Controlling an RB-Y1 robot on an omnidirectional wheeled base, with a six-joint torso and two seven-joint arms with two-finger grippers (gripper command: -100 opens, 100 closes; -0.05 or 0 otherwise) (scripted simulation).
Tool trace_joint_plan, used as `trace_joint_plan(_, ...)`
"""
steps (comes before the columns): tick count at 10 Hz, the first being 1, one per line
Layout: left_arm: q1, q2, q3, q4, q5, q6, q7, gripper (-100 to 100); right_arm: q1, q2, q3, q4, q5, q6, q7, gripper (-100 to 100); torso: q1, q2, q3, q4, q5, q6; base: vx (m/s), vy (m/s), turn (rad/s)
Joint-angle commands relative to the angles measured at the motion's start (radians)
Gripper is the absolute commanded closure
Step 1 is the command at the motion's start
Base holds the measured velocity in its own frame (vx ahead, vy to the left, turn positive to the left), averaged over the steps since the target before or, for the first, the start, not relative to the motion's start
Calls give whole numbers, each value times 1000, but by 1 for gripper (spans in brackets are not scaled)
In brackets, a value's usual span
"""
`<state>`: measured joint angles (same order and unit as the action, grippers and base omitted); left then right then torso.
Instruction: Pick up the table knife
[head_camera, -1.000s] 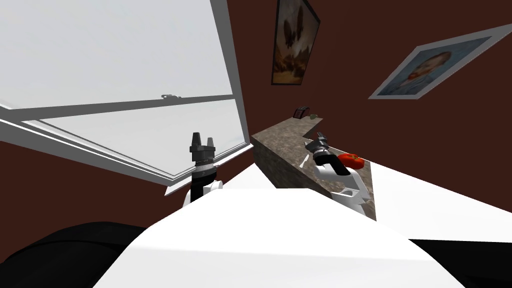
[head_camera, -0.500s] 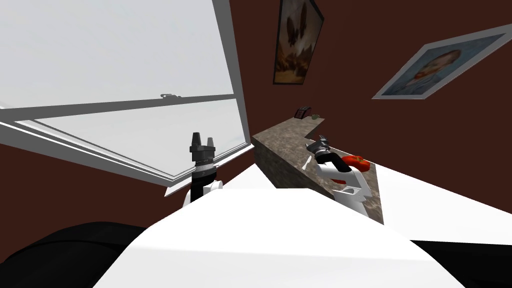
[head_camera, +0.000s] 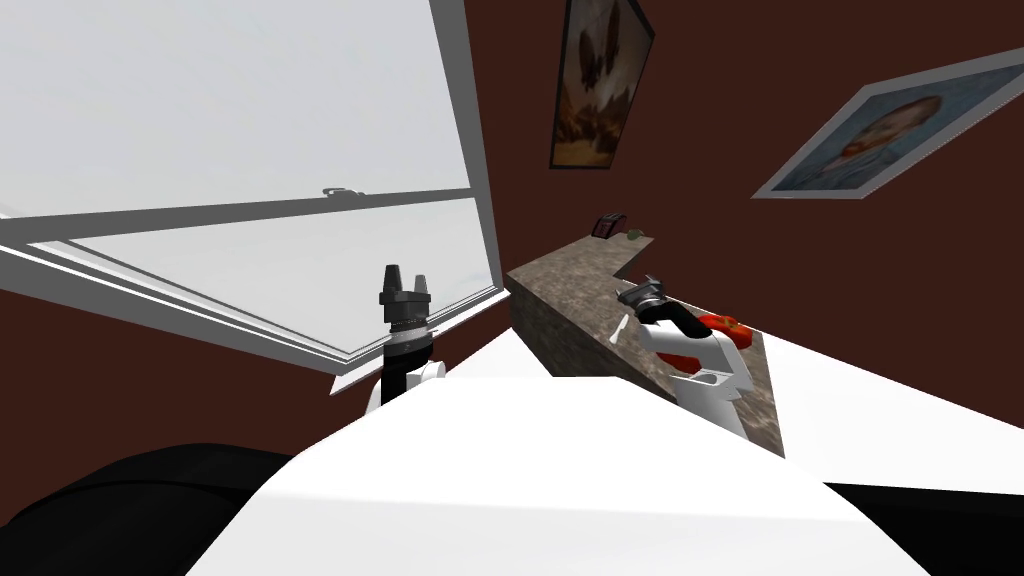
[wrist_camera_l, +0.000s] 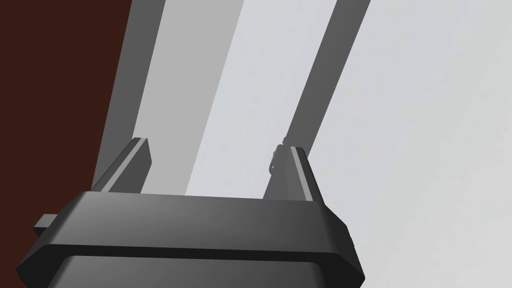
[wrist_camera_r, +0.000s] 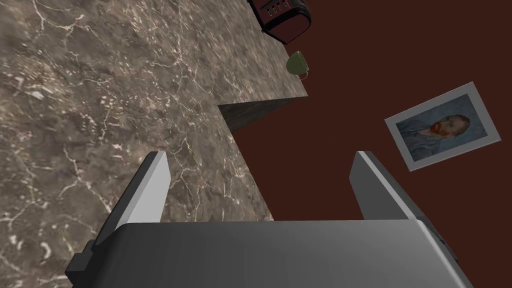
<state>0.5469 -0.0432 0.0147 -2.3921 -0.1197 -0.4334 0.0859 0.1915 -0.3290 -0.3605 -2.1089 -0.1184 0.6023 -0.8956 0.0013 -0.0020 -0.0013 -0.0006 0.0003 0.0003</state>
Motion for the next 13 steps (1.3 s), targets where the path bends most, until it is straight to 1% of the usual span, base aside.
trace_joint_plan(1,0,0,0,0,0,0,0,0,-22,-14,-29,31,-21,50,-50,-100,0,0,0,0,0,0,51,30,22)
trace_joint_plan(2,0,0,0,0,0,0,0,0,-22,-14,-29,31,-21,77,-79,-100,0,-1,0,0,0,0,45,29,11)
trace_joint_plan(3,0,0,0,0,0,0,0,0,-22,-14,-29,31,-21,100,-84,-100,0,-1,-1,0,0,0,23,9,3)
trace_joint_plan(4,0,0,0,0,0,0,0,0,-39,-25,-53,52,-38,127,-126,-100,0,0,0,0,0,0,32,15,20)
trace_joint_plan(5,0,0,0,0,0,0,0,0,-39,-25,-53,52,-38,153,-148,-100,0,0,0,0,0,0,36,17,9)
trace_joint_plan(6,0,0,0,0,0,0,0,0,-39,-25,-53,52,-38,174,-148,-100,0,0,0,0,0,0,23,7,-3)
trace_joint_plan(7,0,0,0,0,0,0,0,0,-56,-36,-77,74,-55,208,-194,-100,-1,1,0,0,0,0,43,14,16)
trace_joint_plan(8,0,0,0,0,0,0,0,0,-56,-36,-77,74,-55,238,-211,-100,-1,0,0,0,0,0,42,16,9)
trace_joint_plan(9,0,0,0,0,0,0,0,0,-56,-36,-77,74,-55,248,-211,-100,0,0,0,0,0,0,19,9,-4)
trace_joint_plan(10,0,0,0,0,0,0,0,0,-72,-47,-100,98,-72,280,-256,-100,-1,1,0,0,0,0,32,13,10)
trace_joint_plan(11,0,0,0,0,0,0,0,0,-72,-47,-100,98,-72,303,-273,-100,-1,0,0,0,0,0,41,13,6)
trace_joint_plan(12,0,0,0,0,0,0,0,0,-72,-47,-100,98,-72,321,-273,-100,0,0,0,0,0,0,22,7,0)
trace_joint_plan(13,0,0,0,0,0,0,0,0,-87,-57,-122,123,-89,354,-319,-100,-1,1,0,0,0,0,41,13,6)
